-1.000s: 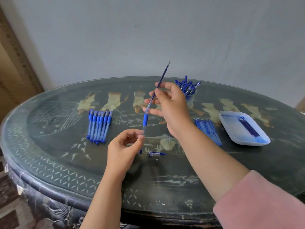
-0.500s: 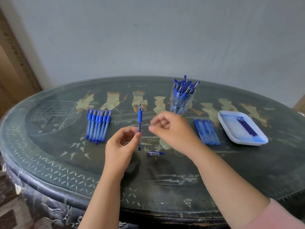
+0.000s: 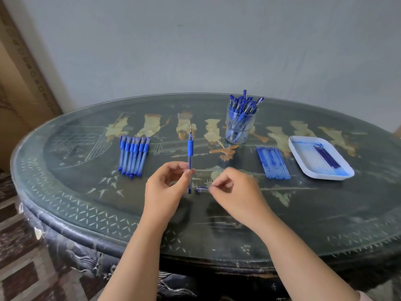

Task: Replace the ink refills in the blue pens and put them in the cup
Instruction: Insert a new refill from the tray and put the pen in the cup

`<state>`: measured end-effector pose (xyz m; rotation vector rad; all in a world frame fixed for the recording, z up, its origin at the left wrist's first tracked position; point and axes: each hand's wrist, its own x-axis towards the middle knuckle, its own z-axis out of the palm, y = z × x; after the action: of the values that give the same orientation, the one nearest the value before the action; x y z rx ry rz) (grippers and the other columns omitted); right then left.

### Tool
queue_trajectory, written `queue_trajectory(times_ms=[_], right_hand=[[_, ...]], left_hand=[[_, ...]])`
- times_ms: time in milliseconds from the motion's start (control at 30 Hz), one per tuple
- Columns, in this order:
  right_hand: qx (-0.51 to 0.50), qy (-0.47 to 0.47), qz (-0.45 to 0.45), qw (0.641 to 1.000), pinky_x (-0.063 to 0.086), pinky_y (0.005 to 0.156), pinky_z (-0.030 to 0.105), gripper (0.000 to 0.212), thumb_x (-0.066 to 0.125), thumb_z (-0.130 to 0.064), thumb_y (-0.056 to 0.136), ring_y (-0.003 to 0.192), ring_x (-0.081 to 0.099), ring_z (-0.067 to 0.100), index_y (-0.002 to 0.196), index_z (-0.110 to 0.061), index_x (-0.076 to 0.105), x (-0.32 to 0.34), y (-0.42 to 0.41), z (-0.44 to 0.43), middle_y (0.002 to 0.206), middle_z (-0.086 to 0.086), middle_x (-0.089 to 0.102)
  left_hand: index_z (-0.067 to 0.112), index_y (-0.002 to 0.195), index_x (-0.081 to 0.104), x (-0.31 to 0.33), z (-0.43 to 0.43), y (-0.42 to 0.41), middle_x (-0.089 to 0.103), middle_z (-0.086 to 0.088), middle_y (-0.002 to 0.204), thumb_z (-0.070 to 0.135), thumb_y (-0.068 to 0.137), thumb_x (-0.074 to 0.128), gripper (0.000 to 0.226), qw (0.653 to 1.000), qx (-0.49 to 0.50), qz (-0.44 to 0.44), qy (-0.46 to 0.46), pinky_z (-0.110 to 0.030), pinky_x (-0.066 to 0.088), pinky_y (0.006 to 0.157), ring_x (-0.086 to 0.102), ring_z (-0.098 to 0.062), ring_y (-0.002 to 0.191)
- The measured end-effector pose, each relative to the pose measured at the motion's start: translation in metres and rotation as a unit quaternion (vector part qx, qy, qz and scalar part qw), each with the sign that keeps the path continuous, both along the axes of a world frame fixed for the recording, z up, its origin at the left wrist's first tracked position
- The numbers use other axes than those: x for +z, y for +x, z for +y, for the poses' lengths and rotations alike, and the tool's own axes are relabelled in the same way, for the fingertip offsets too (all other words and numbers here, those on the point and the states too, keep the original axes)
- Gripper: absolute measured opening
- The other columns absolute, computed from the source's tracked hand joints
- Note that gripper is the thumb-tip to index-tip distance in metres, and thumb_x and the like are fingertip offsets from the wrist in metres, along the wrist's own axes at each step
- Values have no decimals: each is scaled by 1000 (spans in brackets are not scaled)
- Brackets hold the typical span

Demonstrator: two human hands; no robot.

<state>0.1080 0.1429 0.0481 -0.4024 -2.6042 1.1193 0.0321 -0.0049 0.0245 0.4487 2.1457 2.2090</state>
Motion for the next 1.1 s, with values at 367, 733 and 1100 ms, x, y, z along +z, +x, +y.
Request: queue_trajectory(times_ms=[367,733,1100], right_hand=[[-24,-419,174,891,50,71,29,6,69,-1,85,76,67,19,88,-6,66,45,7,12,86,15,72],[1,-283,136,949,56,73,23,7,67,-8,88,78,72,11,90,-14,68,47,4,9,84,2,74],[-1,-246,101,964,58,80,29,8,70,-13,86,84,71,11,88,-21,71,46,-5,11,85,-2,75]], left_hand=[[20,98,64,-9,-1,33,73,8,95,8,92,63,13,991,-93,50,-82,-24,54,82,69,-11,96],[25,96,63,-11,5,33,72,9,94,5,93,62,21,988,-88,85,-94,-14,48,76,66,-7,92],[26,97,63,-9,5,27,70,16,94,6,93,62,20,986,-89,88,-111,-25,53,80,65,-7,92]])
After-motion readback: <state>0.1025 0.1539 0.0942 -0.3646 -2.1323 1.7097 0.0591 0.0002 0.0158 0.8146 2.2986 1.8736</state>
